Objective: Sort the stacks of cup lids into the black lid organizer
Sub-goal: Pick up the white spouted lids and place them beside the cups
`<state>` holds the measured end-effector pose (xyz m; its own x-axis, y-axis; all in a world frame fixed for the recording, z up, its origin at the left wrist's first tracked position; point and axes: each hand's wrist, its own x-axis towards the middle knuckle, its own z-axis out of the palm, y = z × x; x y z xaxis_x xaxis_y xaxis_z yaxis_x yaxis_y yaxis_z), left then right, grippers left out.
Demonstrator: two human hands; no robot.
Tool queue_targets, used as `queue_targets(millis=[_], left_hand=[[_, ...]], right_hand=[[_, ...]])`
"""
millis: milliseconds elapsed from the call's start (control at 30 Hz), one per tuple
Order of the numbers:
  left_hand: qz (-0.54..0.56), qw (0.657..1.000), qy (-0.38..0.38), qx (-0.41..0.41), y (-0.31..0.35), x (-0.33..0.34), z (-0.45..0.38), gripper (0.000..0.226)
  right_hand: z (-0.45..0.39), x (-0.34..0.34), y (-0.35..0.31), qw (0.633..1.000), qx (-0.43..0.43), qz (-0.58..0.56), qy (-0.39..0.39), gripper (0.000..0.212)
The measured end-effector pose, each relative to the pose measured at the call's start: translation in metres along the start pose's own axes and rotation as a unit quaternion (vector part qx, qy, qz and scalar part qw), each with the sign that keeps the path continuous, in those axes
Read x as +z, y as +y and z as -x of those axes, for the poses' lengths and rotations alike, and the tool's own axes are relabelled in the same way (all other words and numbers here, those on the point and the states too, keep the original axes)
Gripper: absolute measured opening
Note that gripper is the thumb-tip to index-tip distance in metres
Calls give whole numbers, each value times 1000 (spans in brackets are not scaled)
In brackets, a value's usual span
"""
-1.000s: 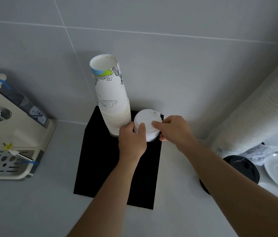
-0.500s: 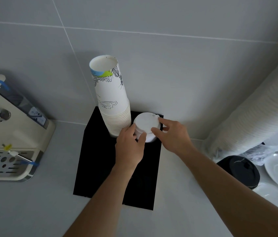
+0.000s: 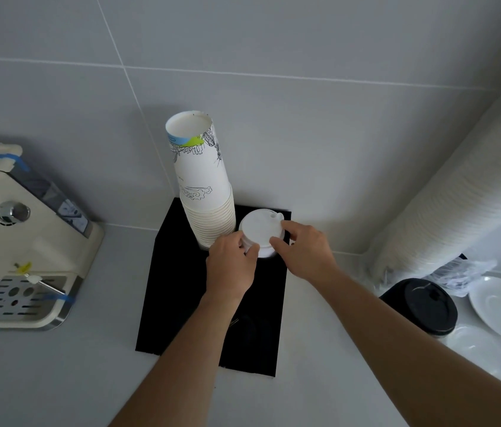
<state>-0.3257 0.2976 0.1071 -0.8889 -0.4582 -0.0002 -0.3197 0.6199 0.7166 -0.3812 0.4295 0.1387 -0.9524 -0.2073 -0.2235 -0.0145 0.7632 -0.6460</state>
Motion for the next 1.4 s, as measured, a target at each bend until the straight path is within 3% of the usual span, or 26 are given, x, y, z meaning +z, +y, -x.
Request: queue_targets(millis=[133, 300, 433, 533, 633, 767, 867, 1133, 1400], left_hand=[[13, 1000, -9, 0, 5, -10, 8, 20], [79, 995, -44, -34, 10, -28, 33, 38], [177, 977, -90, -72, 15, -38, 58, 34], [339, 915, -144, -166, 22, -41, 76, 17], [444, 851, -181, -216, 24, -40, 94, 19], [485, 815, -202, -243, 25, -27, 119, 23], [500, 796, -225, -254, 26, -17, 132, 24], [449, 813, -268, -256, 41, 14, 147, 22], [404, 827, -297, -255, 61, 48, 137, 21]], right_hand=[[13, -10, -6, 999, 9, -33, -16, 51], [41, -30, -12, 991, 14, -129, 23, 20], [64, -42, -3, 978, 36, -205, 30, 43], [79, -50, 8, 957, 47, -288, 10, 25], [99, -60, 21, 927, 77, -367, 6, 13], [135, -79, 47, 893, 94, -439, 21, 25], [157, -90, 75, 873, 119, -470, 51, 23], [189, -119, 152, 838, 172, -501, 129, 21], [183, -126, 195, 820, 209, -510, 153, 20]])
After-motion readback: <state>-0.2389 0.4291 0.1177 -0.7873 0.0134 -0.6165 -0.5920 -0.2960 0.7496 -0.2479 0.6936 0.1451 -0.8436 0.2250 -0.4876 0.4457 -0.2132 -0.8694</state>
